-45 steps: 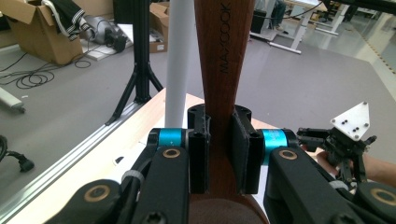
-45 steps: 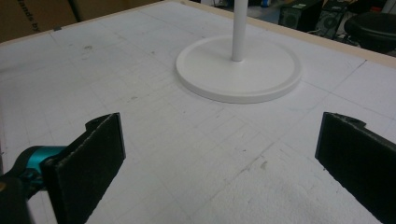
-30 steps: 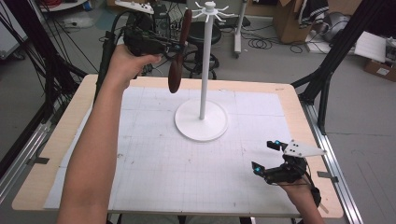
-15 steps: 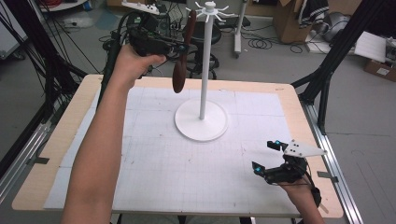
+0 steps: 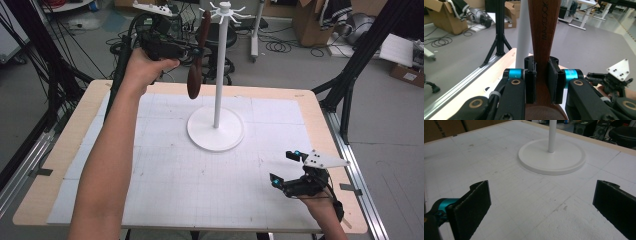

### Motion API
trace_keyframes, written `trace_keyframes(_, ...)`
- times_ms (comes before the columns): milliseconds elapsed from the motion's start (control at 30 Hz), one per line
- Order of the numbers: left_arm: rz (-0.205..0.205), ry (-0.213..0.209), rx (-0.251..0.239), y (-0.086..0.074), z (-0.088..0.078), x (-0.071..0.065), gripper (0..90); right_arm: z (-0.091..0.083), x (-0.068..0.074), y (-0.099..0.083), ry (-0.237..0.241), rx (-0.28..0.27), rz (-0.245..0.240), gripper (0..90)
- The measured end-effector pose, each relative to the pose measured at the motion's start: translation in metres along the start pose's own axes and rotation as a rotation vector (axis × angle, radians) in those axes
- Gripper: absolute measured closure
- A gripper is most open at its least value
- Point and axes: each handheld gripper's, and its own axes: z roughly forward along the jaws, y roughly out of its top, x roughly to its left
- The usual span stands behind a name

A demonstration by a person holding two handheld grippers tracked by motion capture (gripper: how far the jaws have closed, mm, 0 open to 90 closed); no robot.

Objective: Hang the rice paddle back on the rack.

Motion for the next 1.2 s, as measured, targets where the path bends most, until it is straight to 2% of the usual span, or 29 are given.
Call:
trace_keyframes(333,-0.002,0.023,-0.007,-0.001,0.003,-0.001,76.6,0.001,0.001,0.0,0.009,0.006,0.001,0.6)
trace_keyframes(467,0.005,0.025,-0.021,0.0,0.0,-0.001,71.3,0.001,0.001,0.0,0.009,0.007,0.003,0.5)
trace_keyframes(567,0.023,0.024,-0.004,0.0,-0.003,-0.002,66.8,0.001,0.0,0.0,0.01,0.006,0.004,0.6)
trace_keyframes(633,0.018,0.017,0.006,0.0,-0.003,-0.002,64.2,0.001,0.001,0.0,0.013,0.009,0.0,0.5)
trace_keyframes(767,0.012,0.004,0.027,-0.002,-0.003,-0.005,52.6,0.001,0.001,0.0,0.013,0.008,-0.002,0.5)
trace_keyframes(833,0.013,0.01,0.053,-0.003,-0.003,-0.007,40.0,0.0,0.001,0.0,0.009,0.004,-0.001,0.5)
trace_keyframes(900,0.019,0.003,0.066,-0.005,-0.004,-0.009,34.6,0.0,0.001,0.0,0.008,0.003,-0.001,0.5)
trace_keyframes(967,0.016,0.004,0.059,-0.009,-0.007,-0.012,26.2,0.0,0.001,0.0,0.009,0.005,0.0,0.5)
trace_keyframes(1000,0.009,-0.004,0.052,-0.011,-0.009,-0.013,24.4,0.0,0.001,0.0,0.009,0.006,0.001,0.6)
trace_keyframes(1100,-0.016,-0.008,0.056,-0.017,-0.014,-0.014,11.1,0.0,0.002,0.001,0.012,0.008,0.001,0.5)
trace_keyframes(1167,-0.011,0.011,0.061,-0.022,-0.016,-0.016,3.1,0.001,0.002,0.001,0.011,0.01,-0.004,0.5)
trace_keyframes(1200,-0.009,0.005,0.062,-0.024,-0.018,-0.016,2.5,0.002,0.002,0.001,0.012,0.008,-0.003,0.6)
